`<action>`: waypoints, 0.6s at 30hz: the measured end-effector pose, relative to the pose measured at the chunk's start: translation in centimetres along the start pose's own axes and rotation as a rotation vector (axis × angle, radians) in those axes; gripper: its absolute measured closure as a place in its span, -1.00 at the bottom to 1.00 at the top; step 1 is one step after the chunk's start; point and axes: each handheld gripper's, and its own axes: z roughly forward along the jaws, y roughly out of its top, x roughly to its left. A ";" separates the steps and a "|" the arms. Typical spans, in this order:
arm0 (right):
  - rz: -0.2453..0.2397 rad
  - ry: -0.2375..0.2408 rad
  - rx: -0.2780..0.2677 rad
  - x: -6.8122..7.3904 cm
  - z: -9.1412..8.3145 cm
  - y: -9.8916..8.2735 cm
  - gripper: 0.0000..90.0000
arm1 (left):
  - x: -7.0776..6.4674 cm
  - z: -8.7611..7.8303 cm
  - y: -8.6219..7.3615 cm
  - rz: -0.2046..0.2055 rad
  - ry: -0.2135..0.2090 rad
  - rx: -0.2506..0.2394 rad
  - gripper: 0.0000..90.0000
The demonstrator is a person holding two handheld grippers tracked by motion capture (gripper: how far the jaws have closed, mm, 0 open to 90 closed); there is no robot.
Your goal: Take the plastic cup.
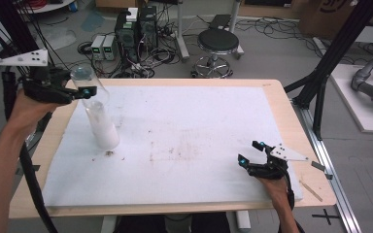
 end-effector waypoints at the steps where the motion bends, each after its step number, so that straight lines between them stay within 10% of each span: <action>1: 0.002 0.001 -0.002 0.0 0.0 0.0 -0.67 | -0.7 0.6 0.0 0.005 -0.015 -0.003 -0.22; 8: 0.013 0.000 -0.006 -0.1 0.0 0.0 -0.67 | -6.0 5.4 -1.0 0.022 -0.138 -0.014 -0.22; 18: 0.025 0.002 0.000 -0.1 0.0 0.0 -0.67 | -10.2 10.6 -4.1 0.031 -0.234 -0.021 -0.22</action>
